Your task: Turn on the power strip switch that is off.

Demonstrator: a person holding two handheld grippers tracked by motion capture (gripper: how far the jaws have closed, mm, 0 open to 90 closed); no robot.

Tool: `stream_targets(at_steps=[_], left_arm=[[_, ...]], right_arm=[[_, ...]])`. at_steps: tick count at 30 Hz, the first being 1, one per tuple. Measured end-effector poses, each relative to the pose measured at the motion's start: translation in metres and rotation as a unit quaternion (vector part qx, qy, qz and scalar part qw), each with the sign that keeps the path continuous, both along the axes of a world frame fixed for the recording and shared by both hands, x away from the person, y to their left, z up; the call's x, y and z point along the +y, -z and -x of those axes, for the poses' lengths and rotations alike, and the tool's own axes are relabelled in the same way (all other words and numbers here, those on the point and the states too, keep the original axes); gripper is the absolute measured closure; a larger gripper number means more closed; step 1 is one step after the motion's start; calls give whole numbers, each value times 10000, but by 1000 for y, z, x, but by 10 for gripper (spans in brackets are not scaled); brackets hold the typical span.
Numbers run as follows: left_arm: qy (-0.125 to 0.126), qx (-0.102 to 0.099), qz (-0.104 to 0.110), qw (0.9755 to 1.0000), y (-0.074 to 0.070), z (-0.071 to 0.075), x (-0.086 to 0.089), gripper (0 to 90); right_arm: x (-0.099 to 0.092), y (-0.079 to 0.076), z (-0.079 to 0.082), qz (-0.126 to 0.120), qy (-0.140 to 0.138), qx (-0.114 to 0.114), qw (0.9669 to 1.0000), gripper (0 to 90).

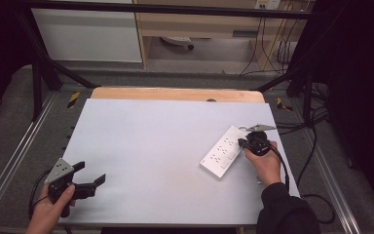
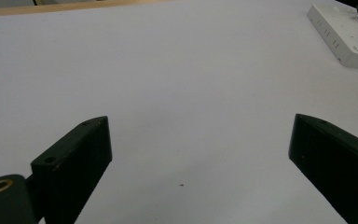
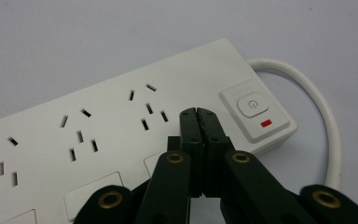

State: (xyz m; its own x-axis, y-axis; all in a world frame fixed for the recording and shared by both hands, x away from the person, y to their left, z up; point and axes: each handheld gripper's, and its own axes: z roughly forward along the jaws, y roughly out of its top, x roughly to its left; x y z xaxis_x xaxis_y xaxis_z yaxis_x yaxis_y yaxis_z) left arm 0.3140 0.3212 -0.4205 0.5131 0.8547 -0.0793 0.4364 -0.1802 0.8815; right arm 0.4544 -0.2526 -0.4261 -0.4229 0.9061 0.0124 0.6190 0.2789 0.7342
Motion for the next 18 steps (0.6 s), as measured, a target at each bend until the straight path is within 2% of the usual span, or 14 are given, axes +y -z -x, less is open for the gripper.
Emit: stream_targets(at_steps=[18], left_arm=[[15, 7, -6, 10000, 0, 0, -1, 59]], right_arm=[[0, 0, 0, 10, 8, -3, 10000, 900]])
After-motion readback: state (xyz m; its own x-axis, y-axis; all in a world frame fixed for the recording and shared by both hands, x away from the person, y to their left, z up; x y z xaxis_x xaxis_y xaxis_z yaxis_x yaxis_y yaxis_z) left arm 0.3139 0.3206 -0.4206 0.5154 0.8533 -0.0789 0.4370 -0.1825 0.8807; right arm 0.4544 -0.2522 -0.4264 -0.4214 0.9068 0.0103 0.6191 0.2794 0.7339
